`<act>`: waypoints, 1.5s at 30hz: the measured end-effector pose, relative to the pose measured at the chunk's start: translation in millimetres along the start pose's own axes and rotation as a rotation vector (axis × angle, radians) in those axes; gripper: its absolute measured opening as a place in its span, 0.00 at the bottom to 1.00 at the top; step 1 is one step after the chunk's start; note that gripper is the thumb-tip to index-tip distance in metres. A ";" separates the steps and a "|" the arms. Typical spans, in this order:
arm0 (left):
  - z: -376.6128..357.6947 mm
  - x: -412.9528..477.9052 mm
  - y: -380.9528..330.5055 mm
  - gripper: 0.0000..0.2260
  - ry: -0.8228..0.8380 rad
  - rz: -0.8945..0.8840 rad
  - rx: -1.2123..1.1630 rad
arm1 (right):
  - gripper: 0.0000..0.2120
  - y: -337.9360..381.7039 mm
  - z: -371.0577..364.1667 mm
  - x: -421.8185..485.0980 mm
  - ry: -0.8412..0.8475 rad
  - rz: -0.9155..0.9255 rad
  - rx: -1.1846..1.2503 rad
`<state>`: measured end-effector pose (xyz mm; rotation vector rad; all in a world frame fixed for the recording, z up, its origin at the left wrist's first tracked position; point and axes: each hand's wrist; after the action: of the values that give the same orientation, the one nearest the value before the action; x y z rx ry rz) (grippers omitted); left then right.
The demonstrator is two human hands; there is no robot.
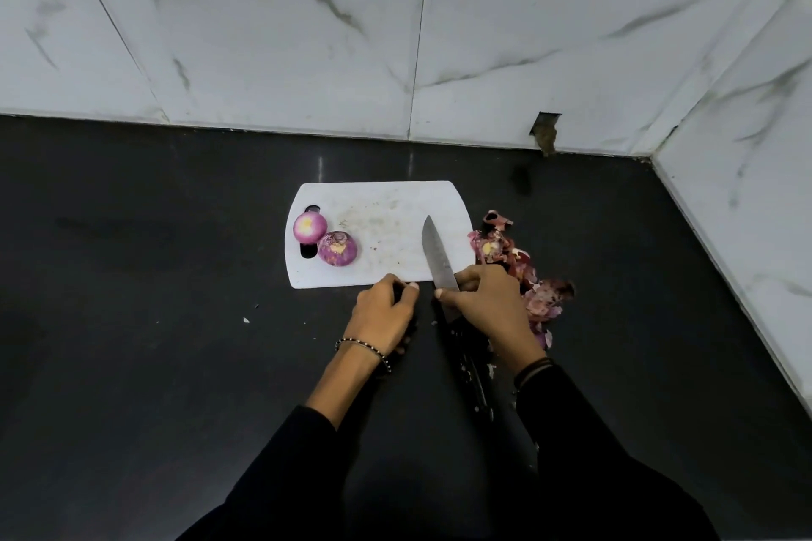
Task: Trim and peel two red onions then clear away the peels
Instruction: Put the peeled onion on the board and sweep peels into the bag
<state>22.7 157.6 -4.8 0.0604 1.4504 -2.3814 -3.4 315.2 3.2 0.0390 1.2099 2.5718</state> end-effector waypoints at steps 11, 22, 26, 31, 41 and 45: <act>-21.8 -11.5 -15.0 0.21 0.411 -0.061 -0.144 | 0.08 0.4 35.6 -12.2 0.009 -0.323 0.749; -10.0 -4.2 -15.4 0.21 0.400 -0.151 0.002 | 0.13 -13.2 50.8 3.9 -0.234 -0.498 1.019; -5.5 -5.1 -12.8 0.22 0.347 -0.141 0.031 | 0.13 -20.9 36.2 9.6 -0.352 -0.381 0.741; 2.4 -0.6 -10.2 0.18 0.152 -0.106 -0.055 | 0.05 -19.1 21.5 -2.8 -0.347 0.050 0.155; 21.4 5.3 -2.1 0.25 -0.062 -0.043 -0.038 | 0.06 -65.3 -8.9 -9.3 -0.439 0.639 -0.415; 24.6 5.3 -0.1 0.29 -0.128 -0.061 -0.056 | 0.05 -51.0 -11.7 -7.9 -0.406 0.675 -0.404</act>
<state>21.3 134.8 5.8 -0.1499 1.4770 -2.3438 15.4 334.9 -42.1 0.9766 0.5652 3.0863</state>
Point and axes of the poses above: each hand's wrist, its own x-axis towards the middle knuckle, its own z-axis out of the back of the hand, y = z × x, and after that the axes turned 12 degrees about -y, right-handed
